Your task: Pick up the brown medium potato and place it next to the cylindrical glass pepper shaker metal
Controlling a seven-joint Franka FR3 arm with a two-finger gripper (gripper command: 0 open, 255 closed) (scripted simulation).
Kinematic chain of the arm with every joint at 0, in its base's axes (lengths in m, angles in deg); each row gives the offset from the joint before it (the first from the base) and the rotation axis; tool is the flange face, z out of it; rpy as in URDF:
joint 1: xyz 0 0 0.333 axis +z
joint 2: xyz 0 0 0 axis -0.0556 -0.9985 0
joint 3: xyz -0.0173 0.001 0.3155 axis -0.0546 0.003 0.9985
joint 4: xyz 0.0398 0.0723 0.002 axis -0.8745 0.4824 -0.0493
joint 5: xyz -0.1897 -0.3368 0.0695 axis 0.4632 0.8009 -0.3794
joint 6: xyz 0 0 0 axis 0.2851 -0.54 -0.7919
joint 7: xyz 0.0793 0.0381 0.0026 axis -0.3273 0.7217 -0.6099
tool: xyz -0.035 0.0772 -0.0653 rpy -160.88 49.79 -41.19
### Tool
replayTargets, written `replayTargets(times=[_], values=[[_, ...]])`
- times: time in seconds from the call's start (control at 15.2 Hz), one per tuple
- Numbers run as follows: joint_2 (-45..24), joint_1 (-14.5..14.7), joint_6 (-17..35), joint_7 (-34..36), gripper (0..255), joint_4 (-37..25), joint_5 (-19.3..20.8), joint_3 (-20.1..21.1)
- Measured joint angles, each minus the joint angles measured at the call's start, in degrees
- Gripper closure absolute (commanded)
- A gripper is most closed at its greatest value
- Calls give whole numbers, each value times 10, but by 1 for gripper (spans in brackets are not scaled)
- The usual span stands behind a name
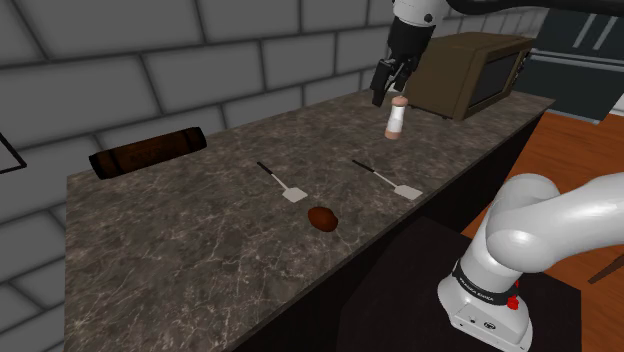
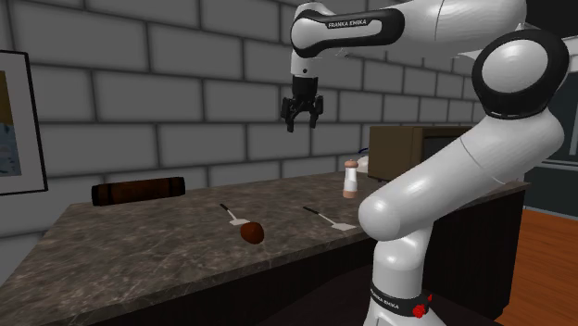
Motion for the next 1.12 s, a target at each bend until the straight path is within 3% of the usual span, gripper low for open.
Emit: replayTargets(times=[0.26, 1.12], values=[[-7, 9, 29, 3, 0, 28, -7, 8], [-111, 60, 227, 14, 0, 158, -42, 57]])
